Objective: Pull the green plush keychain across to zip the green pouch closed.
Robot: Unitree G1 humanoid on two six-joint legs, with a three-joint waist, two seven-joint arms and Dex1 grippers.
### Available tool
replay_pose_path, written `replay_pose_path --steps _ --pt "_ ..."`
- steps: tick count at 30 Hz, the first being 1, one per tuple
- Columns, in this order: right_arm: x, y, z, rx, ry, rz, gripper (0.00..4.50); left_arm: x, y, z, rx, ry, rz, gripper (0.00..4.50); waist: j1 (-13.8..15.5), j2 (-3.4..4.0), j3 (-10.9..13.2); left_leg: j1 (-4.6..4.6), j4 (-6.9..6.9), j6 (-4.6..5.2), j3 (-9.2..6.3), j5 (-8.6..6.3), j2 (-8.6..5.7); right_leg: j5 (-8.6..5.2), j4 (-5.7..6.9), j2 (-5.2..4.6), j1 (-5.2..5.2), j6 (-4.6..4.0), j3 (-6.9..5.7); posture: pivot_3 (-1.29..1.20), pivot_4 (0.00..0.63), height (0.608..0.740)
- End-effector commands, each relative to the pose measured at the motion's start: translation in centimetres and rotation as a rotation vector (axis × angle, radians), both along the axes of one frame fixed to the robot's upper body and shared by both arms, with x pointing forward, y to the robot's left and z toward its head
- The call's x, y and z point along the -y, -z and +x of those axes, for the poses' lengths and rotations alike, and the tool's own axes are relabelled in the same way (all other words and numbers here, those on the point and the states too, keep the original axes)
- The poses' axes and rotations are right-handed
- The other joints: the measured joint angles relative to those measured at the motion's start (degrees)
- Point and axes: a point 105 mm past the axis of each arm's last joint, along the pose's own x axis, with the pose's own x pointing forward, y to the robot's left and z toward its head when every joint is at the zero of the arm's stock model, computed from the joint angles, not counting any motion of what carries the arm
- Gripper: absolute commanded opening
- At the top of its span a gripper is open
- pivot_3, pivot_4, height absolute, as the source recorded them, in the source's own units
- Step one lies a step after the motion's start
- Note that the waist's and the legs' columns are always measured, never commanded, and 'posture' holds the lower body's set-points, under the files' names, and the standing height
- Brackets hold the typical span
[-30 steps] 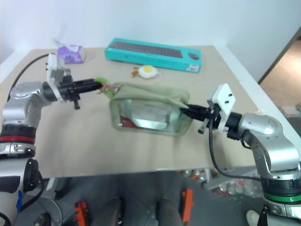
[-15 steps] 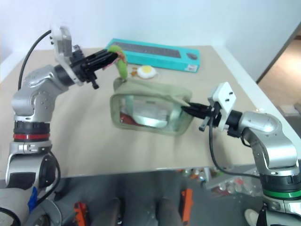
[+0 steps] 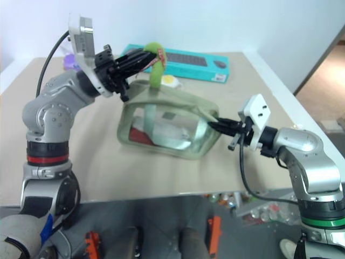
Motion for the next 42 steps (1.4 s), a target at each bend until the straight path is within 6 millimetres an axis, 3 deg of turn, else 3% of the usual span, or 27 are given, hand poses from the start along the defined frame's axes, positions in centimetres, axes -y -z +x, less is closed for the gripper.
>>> replay_pose_path --steps 1,3,6,16,28,29,31,34,39,40,42 --pt "0.1 -1.0 -0.3 0.04 0.001 -0.01 0.0 -1.1 0.2 -0.1 0.063 -0.032 0.086 0.08 0.01 0.0 0.0 0.0 0.0 0.0 0.0 0.0 0.0 0.0 0.0 0.0 0.0 0.0 -0.01 0.0 0.15 0.74" --pt "0.0 -0.9 -0.3 0.039 0.0 -0.01 0.0 -1.5 1.5 0.3 0.111 -0.065 0.191 0.08 0.04 0.0 0.0 0.0 0.0 0.0 0.0 0.0 0.0 0.0 0.0 0.01 0.0 0.0 0.0 0.0 0.15 0.74" --pt "0.0 -1.0 -0.3 0.039 -0.003 -0.008 0.0 -1.3 1.3 0.8 0.124 -0.07 0.21 0.08 0.2 0.0 0.0 -0.01 0.01 0.0 0.0 0.0 -0.01 -0.11 -0.01 0.01 0.02 -0.19 0.01 0.0 0.15 0.74" --pt "-0.4 -1.1 -0.1 0.044 -0.013 -0.003 0.0 1.7 2.8 1.0 0.155 0.019 0.267 0.08 0.18 -0.01 0.0 -0.06 0.09 0.0 0.0 0.0 -0.11 -0.07 -0.03 0.01 0.04 -0.05 0.22 0.0 0.15 0.74" --pt "-0.4 -0.8 -0.2 0.041 -0.004 -0.002 0.0 0.1 6.0 1.5 0.204 -0.01 0.509 0.08 0.21 0.0 0.0 -0.06 0.09 0.0 -0.01 0.0 -0.1 -0.11 -0.03 0.03 0.06 -0.13 0.23 0.0 0.15 0.74" --pt "-0.4 -0.8 -0.2 0.041 -0.004 -0.001 0.0 0.1 6.0 1.5 0.2 -0.009 0.509 0.57 0.22 0.0 0.0 -0.06 0.1 0.0 -0.01 0.0 -0.1 -0.11 -0.03 0.03 0.06 -0.13 0.23 0.0 0.15 0.74" --pt "-0.5 -0.8 -0.2 0.04 -0.008 -0.002 0.0 0.0 6.3 1.7 0.207 -0.004 0.527 0.95 0.26 0.0 0.0 -0.06 0.1 0.0 -0.01 0.0 -0.1 -0.11 -0.03 0.03 0.07 -0.12 0.23 0.0 0.15 0.74" --pt "-0.6 -0.8 -0.1 0.04 -0.012 -0.002 0.0 -0.1 6.3 1.9 0.231 -0.006 0.544 1.99 0.26 0.0 0.0 -0.06 0.12 0.0 -0.01 0.0 -0.11 -0.11 -0.03 0.02 0.08 -0.12 0.23 0.0 0.15 0.74" --pt "-0.7 -0.8 -0.1 0.041 -0.017 -0.003 0.0 -1.4 4.0 2.4 0.331 -0.056 0.546 3.7 0.25 -0.01 0.0 -0.06 0.12 0.0 -0.01 0.0 -0.11 -0.11 -0.03 0.02 0.08 -0.12 0.23 0.0 0.15 0.74" --pt "-0.7 -0.8 -0.2 0.041 -0.018 -0.004 0.0 -1.8 3.3 2.4 0.346 -0.066 0.54 3.95 0.22 -0.01 0.0 -0.06 0.12 0.0 -0.01 0.0 -0.1 -0.11 -0.03 0.03 0.07 -0.12 0.23 0.0 0.15 0.74" --pt "-0.8 -0.8 -0.2 0.041 -0.019 -0.004 0.0 -2.4 2.0 2.4 0.351 -0.089 0.512 3.95 0.15 0.0 0.0 -0.06 0.11 0.0 -0.01 0.0 -0.1 -0.11 -0.03 0.04 0.05 -0.12 0.23 0.0 0.15 0.74"
